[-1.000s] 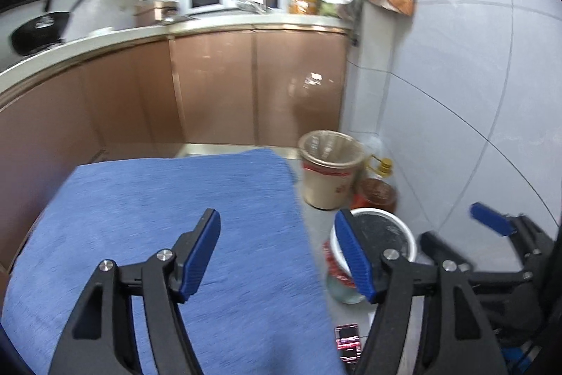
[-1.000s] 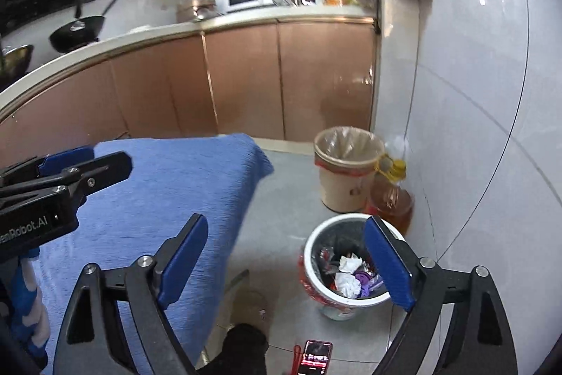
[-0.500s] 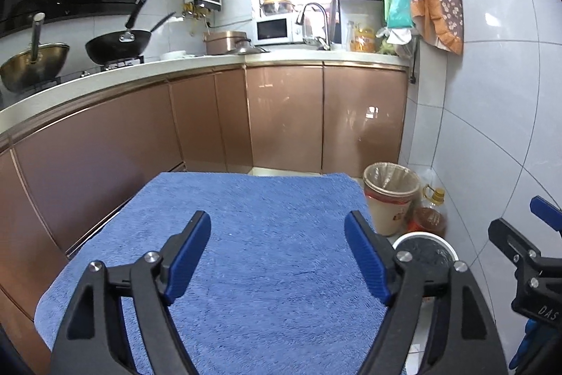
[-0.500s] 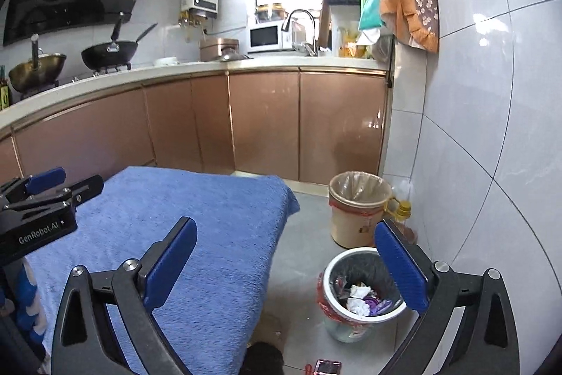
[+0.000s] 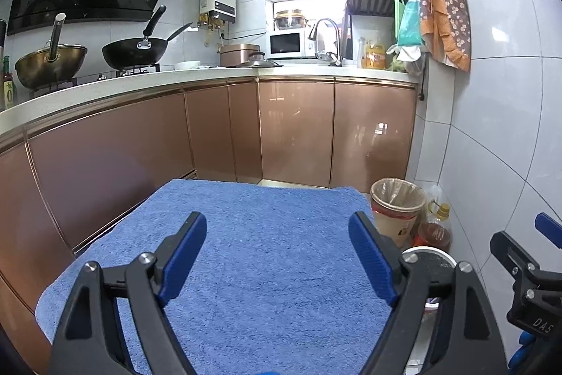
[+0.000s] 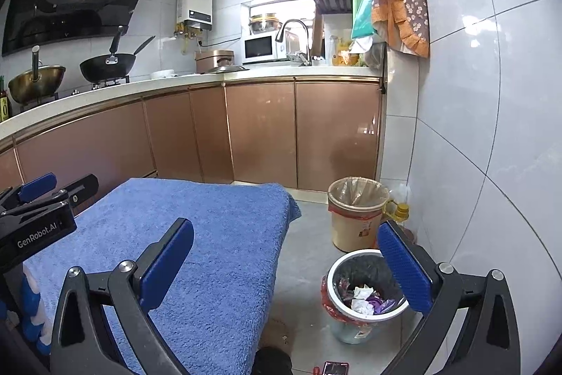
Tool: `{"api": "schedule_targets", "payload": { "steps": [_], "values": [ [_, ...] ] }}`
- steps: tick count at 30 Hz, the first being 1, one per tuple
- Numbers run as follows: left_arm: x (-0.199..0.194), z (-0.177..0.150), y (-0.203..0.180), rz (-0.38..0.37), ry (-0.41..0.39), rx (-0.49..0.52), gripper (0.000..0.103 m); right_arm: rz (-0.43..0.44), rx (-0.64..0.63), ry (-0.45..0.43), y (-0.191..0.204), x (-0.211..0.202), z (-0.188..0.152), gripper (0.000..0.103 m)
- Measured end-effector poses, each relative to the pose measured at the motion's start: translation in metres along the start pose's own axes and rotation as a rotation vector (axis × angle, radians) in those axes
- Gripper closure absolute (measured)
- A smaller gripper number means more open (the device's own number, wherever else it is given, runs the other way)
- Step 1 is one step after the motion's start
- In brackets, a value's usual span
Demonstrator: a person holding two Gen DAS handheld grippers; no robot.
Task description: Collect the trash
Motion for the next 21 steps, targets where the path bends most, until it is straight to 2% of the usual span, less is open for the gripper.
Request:
{"api": "schedule_targets", "payload": {
  "steps": [21],
  "values": [
    [0.047, -0.037, -0.024, -0.071, 0.11, 0.058, 0.02, -0.058, 0.021, 0.104, -0.018, 0.042, -0.035, 0.0]
  ]
}}
Point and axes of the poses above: each gripper's, at about its wrist camera, not at the fingertips, and x roughly the way its jaws point, y to its left, z to its top, the point moved 8 cm from there along x, roughly the way its jaws point, and after that the axes turned 1 degree about z, right-handed, at the moved point
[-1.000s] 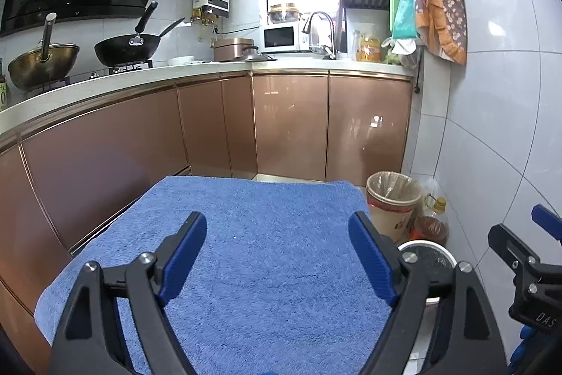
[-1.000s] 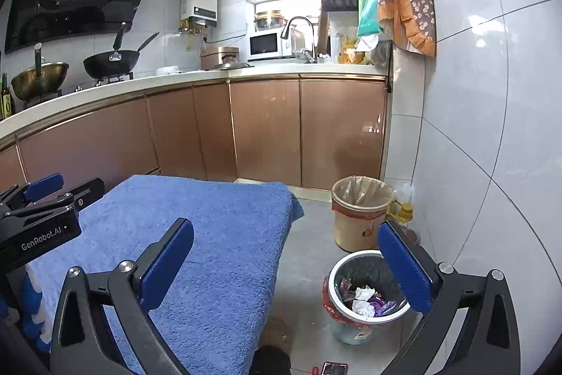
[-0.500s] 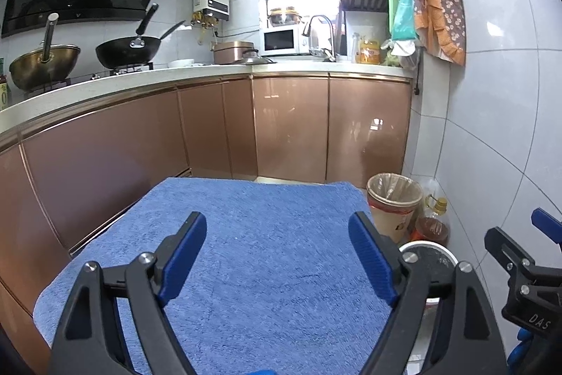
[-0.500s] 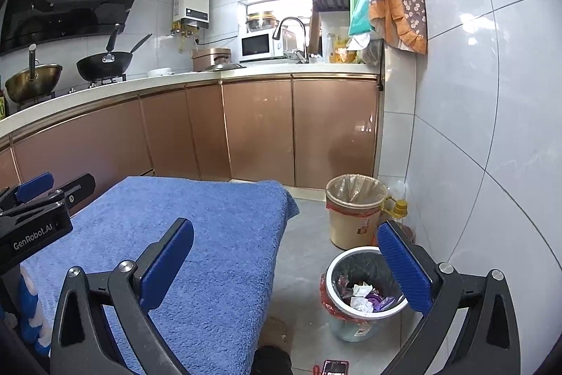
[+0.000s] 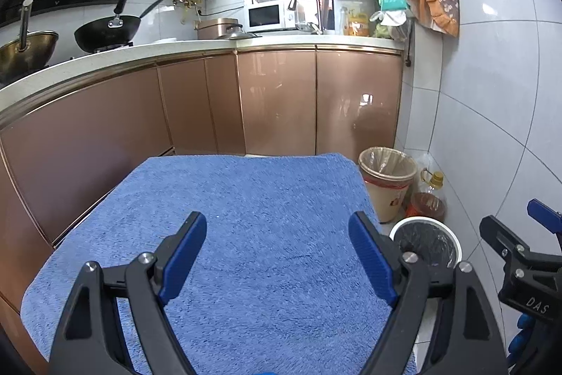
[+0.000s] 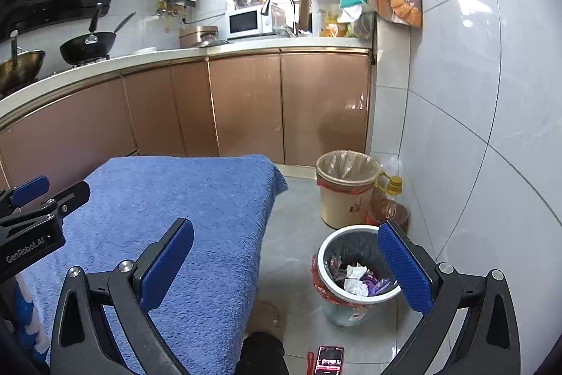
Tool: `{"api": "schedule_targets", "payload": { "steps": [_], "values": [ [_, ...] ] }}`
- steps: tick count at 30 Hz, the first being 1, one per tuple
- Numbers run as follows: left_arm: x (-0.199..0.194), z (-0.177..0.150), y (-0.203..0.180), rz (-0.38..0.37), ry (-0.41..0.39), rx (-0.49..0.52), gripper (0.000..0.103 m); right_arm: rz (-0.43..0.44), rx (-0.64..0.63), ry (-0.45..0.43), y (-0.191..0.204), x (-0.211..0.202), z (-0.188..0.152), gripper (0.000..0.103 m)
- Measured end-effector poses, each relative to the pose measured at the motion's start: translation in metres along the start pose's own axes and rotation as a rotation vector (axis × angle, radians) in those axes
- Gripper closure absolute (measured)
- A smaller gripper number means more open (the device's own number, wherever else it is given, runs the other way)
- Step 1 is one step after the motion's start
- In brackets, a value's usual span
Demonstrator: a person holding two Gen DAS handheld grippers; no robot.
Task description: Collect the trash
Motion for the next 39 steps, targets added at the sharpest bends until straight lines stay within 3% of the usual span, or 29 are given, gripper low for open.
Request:
{"api": "schedule_targets", "payload": {
  "steps": [13, 39],
  "values": [
    [0.015, -0.008, -0.01, -0.024, 0.022, 0.033, 0.02, -0.011, 0.004, 0.043, -0.001, 0.02, -0.012, 0.0],
    [0.004, -0.002, -0.012, -0.029, -0.012, 0.049, 0.02, -0.013, -0.004, 0.036, 0.001, 0.02, -0.01, 0.0]
  ]
}}
Point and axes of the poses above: each gripper's, at about its wrist camera, not at the fingertips, and x roughly the way its jaws point, y to its left, z to its top, the point moved 8 cm from there along x, roughly the way its jaws point, and after that the axes turned 1 degree about z, right-handed, at the moved point
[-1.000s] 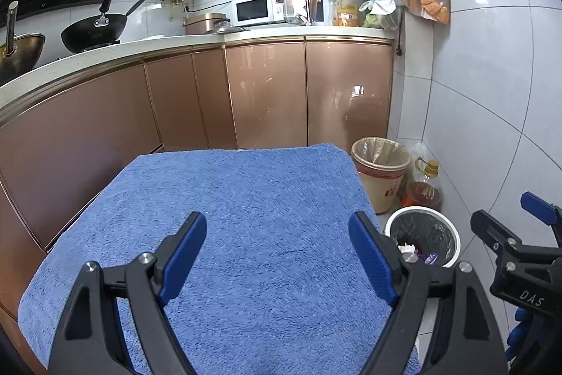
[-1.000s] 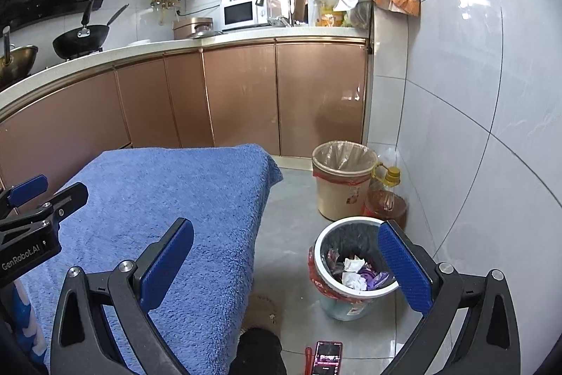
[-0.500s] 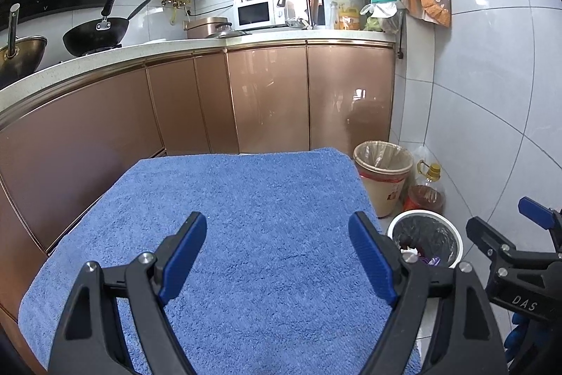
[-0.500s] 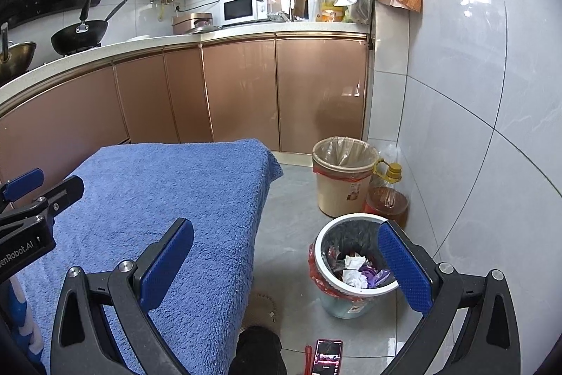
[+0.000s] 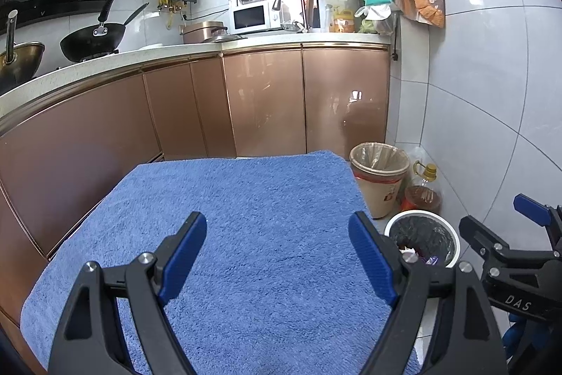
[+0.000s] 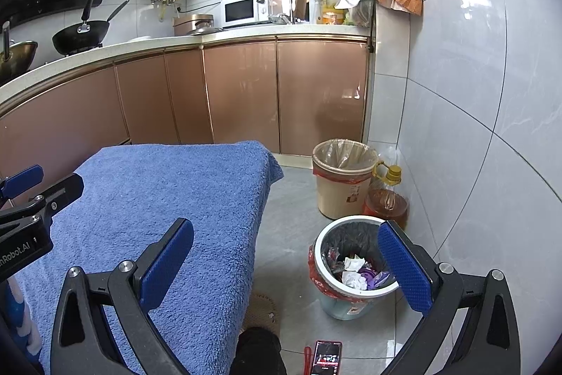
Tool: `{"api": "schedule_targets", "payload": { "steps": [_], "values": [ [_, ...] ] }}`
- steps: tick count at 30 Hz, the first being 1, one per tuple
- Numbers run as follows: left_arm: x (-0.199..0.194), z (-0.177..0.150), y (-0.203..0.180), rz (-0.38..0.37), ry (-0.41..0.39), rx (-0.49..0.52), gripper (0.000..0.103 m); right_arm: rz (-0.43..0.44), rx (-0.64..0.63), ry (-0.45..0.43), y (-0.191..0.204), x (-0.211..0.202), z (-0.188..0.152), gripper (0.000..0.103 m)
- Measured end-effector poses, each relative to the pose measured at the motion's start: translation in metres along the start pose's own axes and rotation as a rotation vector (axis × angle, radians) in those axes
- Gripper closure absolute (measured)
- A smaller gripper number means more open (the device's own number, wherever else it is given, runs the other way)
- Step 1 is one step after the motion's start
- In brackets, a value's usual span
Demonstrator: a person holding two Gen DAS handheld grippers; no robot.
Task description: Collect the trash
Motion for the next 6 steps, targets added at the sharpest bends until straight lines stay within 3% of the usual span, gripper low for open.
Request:
{"api": "schedule_targets", "payload": {
  "steps": [6],
  "values": [
    [-0.0036, 0.0005, -0.0017, -0.009, -0.003, 0.003, 0.02, 0.0, 0.001, 0.001, 0.0, 0.0001, -0.0002, 0.0]
  ]
}}
Point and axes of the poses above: each gripper's, at about its wrist camera, not at the fingertips, and x roughly the way its jaws point, y to its left, z to its top, the point moved 8 cm from there along x, roughly the way its jaws point, and after that the axes turned 1 degree about z, right-handed, at the moved point
